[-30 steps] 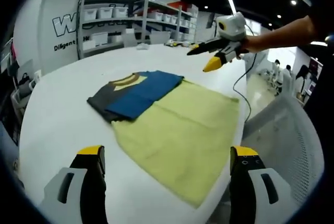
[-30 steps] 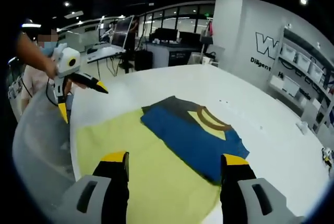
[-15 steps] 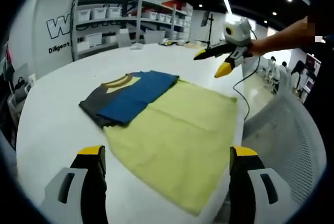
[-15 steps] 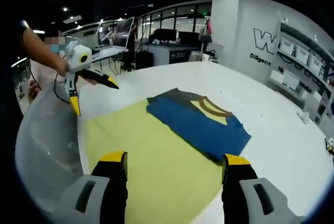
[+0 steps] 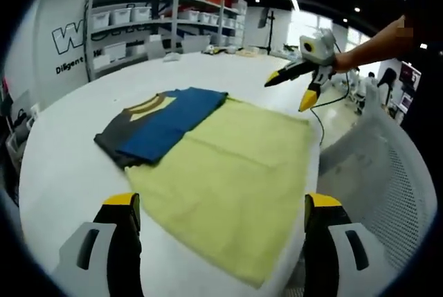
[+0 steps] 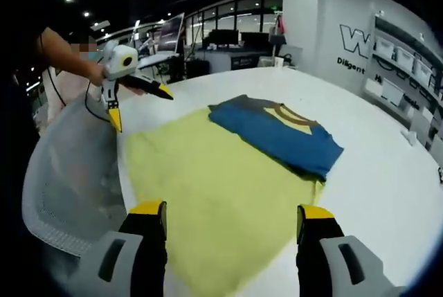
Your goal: Fold the garment on the visible template until the final outline fits inside the template.
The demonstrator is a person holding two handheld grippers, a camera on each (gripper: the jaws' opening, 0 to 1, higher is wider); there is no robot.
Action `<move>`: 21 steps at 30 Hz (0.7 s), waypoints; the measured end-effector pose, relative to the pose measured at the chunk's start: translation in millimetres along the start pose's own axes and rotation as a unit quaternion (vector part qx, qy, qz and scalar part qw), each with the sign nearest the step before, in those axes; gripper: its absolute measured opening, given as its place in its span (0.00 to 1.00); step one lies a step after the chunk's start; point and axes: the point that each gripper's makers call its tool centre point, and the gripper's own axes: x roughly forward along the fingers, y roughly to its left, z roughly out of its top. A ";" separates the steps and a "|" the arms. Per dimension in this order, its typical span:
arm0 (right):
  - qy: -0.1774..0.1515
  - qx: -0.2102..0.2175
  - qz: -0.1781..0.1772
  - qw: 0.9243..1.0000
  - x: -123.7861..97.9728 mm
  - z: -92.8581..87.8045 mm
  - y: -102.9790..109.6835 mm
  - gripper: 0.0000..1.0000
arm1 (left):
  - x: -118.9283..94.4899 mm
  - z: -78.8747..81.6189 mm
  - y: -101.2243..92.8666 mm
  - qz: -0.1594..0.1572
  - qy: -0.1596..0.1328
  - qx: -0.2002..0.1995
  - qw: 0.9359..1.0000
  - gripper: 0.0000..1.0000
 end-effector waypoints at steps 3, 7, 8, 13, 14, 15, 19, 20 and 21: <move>0.010 -0.005 0.009 1.000 -1.0 -10.3 6.7 0.74 | 0.2 -4.3 -3.8 -0.003 0.009 0.011 1.000 0.94; 0.024 -0.017 0.021 0.999 -2.0 -24.5 17.1 0.73 | 0.8 -8.3 -7.4 -0.006 0.017 0.013 1.000 0.93; 0.026 -0.017 0.022 0.999 -1.9 -26.6 18.3 0.73 | 1.0 -9.3 -8.7 -0.006 0.019 0.015 1.000 0.93; 0.029 -0.018 0.029 0.999 -3.2 -33.8 24.7 0.73 | 0.9 -14.8 -15.5 -0.012 0.028 0.025 0.999 0.91; 0.029 -0.019 0.030 0.999 -3.8 -34.3 26.0 0.73 | 0.5 -15.6 -16.8 -0.013 0.028 0.029 0.999 0.90; 0.028 -0.021 0.031 0.999 -4.4 -35.6 27.1 0.72 | 0.2 -17.1 -18.6 -0.015 0.029 0.037 0.999 0.89; 0.034 -0.029 0.035 0.998 -5.5 -42.8 29.8 0.69 | 0.8 -23.7 -21.4 -0.020 0.038 0.047 0.998 0.85; 0.037 -0.031 0.035 0.998 -5.7 -44.7 30.2 0.68 | 0.6 -25.1 -21.7 -0.022 0.040 0.048 0.998 0.84; 0.039 -0.032 0.037 0.998 -5.9 -46.5 30.9 0.67 | 0.5 -26.3 -21.7 -0.022 0.042 0.049 0.998 0.82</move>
